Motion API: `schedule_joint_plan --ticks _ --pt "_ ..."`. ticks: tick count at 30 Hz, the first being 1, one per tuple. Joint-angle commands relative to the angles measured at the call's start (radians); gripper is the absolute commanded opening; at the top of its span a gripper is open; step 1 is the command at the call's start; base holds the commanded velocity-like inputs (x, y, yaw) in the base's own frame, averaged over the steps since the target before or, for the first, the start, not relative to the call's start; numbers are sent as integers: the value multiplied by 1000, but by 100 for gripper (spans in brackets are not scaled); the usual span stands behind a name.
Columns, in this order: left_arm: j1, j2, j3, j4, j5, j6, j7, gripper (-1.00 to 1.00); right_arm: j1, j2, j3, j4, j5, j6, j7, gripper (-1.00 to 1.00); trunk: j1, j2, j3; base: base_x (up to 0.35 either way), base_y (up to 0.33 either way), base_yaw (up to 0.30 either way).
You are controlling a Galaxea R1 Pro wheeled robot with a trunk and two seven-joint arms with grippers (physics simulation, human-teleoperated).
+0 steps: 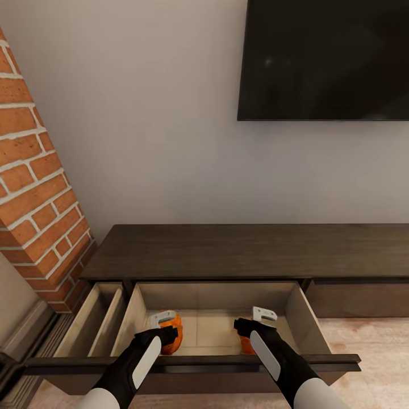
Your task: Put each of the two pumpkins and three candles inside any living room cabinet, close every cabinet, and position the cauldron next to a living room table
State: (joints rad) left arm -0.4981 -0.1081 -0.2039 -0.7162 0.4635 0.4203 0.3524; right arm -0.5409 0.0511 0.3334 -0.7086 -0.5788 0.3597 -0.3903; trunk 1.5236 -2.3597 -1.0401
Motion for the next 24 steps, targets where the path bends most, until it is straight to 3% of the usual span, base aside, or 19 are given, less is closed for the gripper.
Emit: schedule_joint_plan --ticks 1,7,24 --pt "0 1 -4 -2 11 2 10 100 -1 -1 4 -2 -9 2 -9 100 0 0 -1 0 0 0" --pt "0 1 -3 -2 11 3 10 100 -1 -1 4 -2 -9 3 -9 100 0 0 -1 0 0 0" --pt "0 1 -2 -29 13 16 6 100 -1 -2 3 -2 -13 19 -9 100 -65 119 52 0 0 0"
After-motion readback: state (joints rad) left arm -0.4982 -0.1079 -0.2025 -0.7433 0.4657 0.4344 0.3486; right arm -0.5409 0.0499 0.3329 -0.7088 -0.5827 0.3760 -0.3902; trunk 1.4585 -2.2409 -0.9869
